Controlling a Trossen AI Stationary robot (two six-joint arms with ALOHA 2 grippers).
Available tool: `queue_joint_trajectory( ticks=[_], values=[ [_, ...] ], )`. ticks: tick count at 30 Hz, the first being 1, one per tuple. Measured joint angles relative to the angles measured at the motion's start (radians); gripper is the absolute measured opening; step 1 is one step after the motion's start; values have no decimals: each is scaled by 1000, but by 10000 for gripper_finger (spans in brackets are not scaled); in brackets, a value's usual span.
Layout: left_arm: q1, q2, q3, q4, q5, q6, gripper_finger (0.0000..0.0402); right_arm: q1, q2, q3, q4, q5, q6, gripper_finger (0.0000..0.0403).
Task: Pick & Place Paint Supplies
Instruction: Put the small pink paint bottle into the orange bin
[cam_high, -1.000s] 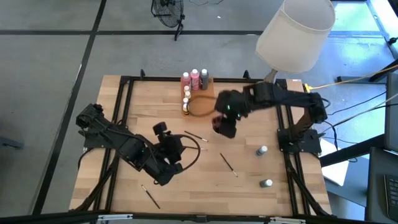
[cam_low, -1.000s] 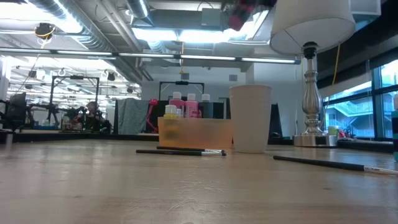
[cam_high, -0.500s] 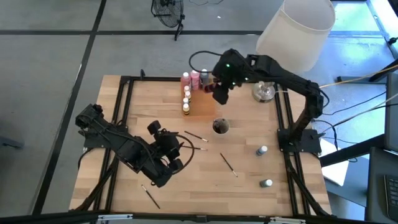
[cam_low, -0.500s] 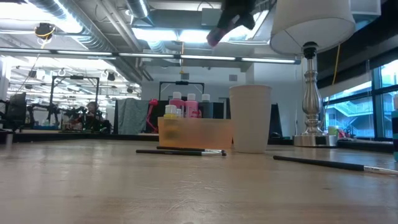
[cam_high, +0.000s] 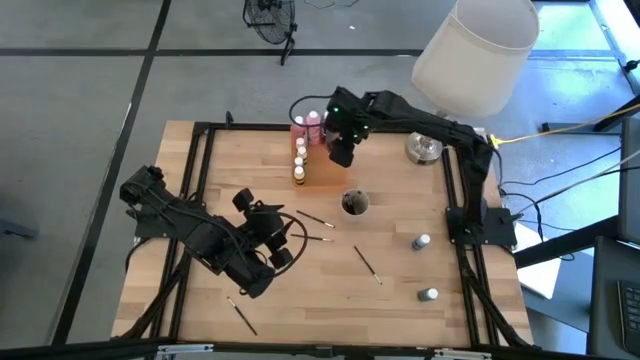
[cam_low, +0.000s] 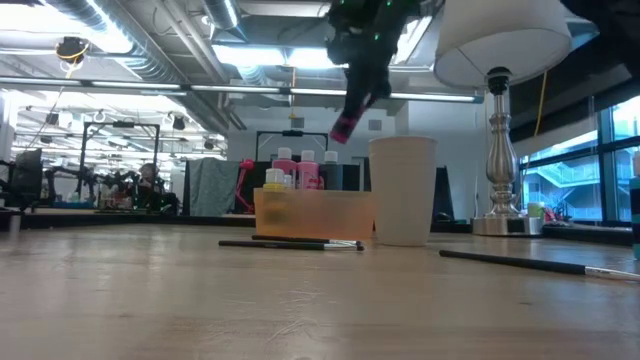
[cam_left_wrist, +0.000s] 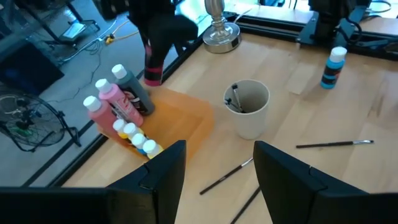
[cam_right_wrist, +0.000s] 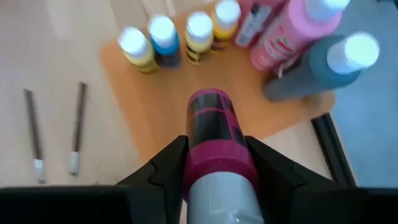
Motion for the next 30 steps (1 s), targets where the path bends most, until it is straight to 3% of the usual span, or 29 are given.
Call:
queue_joint_trajectory(
  ticks=[10, 22, 30],
  values=[
    [24, -9, 0, -40, -11, 5, 184, -42, 95, 0, -5, 29, -77, 141],
    [118, -105, 0, -32, -32, 170, 184, -79, 143, -1, 22, 29, -117, 141],
    [125, -109, 0, -24, 1, 214, 184, -78, 162, 0, 43, 25, -122, 141]
  ],
)
